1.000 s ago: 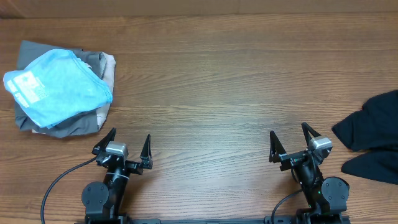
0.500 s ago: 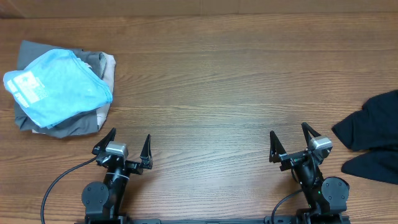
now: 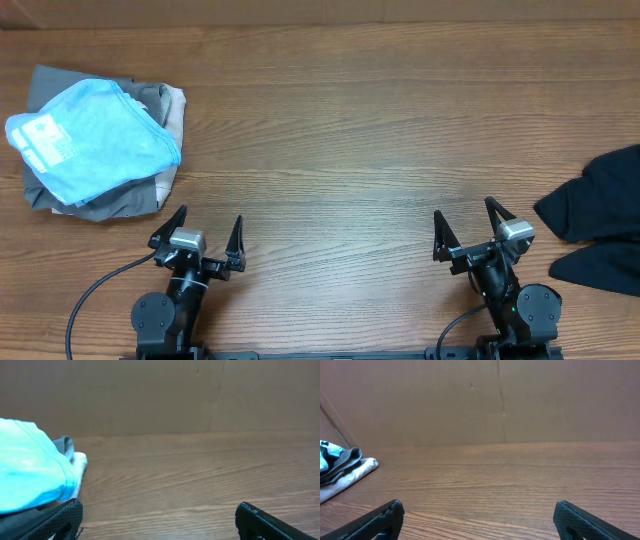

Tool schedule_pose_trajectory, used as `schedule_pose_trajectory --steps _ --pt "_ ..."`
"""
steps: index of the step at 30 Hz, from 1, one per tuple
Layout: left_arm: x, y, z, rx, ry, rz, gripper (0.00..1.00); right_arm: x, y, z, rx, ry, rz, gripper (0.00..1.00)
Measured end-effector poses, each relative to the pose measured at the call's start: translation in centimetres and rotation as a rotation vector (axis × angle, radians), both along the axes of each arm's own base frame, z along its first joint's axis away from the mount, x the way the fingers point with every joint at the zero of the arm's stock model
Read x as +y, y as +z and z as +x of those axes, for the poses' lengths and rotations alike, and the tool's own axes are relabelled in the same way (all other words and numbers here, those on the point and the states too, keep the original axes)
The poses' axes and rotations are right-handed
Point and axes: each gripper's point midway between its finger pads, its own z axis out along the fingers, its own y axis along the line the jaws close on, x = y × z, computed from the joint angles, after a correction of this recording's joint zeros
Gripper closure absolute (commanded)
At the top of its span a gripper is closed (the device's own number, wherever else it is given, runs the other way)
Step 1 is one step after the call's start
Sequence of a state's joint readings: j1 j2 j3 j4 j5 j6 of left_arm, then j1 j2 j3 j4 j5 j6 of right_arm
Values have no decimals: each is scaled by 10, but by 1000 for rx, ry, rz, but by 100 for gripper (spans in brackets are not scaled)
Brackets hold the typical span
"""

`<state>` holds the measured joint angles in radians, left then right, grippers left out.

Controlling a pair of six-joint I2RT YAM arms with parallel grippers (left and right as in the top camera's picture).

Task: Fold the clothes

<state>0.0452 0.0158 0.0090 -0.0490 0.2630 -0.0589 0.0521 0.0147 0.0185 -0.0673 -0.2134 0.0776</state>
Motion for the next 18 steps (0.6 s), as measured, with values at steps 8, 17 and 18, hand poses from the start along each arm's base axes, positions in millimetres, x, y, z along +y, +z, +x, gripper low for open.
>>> schedule_pose_trajectory --steps 8,17,18 --pt "-5 -1 -1 42 -21 -166 0 0 0 0 0 0 0 0" --pt "-6 -10 0 102 -20 -236 0 0 0 0 0 0 0 0" --pt "-7 -12 1 113 -22 -238 0 0 0 0 -1 0 0 0"
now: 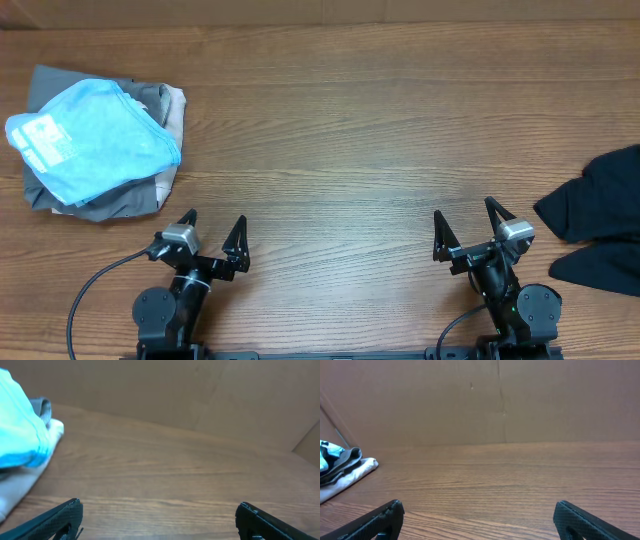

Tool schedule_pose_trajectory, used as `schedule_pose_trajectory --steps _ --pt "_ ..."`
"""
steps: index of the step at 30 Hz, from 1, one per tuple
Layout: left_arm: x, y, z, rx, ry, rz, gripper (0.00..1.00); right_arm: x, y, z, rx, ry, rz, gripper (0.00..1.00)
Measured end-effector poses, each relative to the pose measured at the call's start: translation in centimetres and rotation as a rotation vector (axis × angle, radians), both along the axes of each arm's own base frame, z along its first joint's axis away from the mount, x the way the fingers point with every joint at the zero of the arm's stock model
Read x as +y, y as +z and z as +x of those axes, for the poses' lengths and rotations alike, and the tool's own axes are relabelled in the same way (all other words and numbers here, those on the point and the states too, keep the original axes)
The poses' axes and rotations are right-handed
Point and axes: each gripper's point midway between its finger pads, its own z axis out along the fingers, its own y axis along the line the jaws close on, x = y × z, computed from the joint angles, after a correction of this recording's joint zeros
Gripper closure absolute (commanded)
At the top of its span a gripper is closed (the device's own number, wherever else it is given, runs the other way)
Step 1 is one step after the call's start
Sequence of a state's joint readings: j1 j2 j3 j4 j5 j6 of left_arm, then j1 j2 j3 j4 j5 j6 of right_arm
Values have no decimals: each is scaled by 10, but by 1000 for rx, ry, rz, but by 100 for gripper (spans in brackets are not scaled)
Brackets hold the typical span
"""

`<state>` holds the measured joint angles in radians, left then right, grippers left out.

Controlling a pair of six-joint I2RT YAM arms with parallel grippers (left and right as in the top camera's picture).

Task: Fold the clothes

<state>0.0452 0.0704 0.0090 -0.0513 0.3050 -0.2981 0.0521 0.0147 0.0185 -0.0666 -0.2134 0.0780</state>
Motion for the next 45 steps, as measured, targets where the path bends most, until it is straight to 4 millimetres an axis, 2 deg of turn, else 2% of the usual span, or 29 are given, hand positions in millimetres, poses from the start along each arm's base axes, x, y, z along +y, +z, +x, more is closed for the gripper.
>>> schedule_pose_trajectory --steps 4,6,11,14,16,19,21,23,26,30,35,37,40,43,45 --pt "-6 -11 0 56 -36 -18 0 9 1 -3 7 54 31 0" --pt "-11 -16 -1 79 -67 -24 0 17 8 -6 -6 105 75 0" --pt "-23 -16 -5 101 -140 -41 0 44 54 -26 -144 303 192 0" --pt "-26 13 -6 59 -160 -38 0 52 64 -35 -127 376 250 0" --pt "-26 47 -8 19 -158 -20 0 53 73 -38 -90 383 276 0" --pt "-21 99 -11 -7 -131 39 0 52 98 -43 -42 367 283 0" --pt "-16 115 -11 52 -111 68 0 49 110 -42 37 331 289 0" --pt "-13 116 -7 148 -100 82 0 45 114 -36 124 292 298 0" --pt "-9 109 3 349 -94 87 0 38 102 -18 329 212 294 0" --pt "-5 104 23 576 -92 88 0 32 73 11 622 131 248 0" --pt "-1 105 46 752 -96 103 0 35 48 47 855 115 227 0" --pt "-1 106 55 778 -105 102 0 27 37 54 939 66 228 0" --pt "-6 102 63 804 -136 85 0 -13 10 72 1085 -153 248 0" --pt "-9 93 62 849 -157 69 0 -76 -21 89 1163 -452 265 1" --pt "-10 89 62 869 -164 65 0 -114 -43 93 1202 -607 277 5"
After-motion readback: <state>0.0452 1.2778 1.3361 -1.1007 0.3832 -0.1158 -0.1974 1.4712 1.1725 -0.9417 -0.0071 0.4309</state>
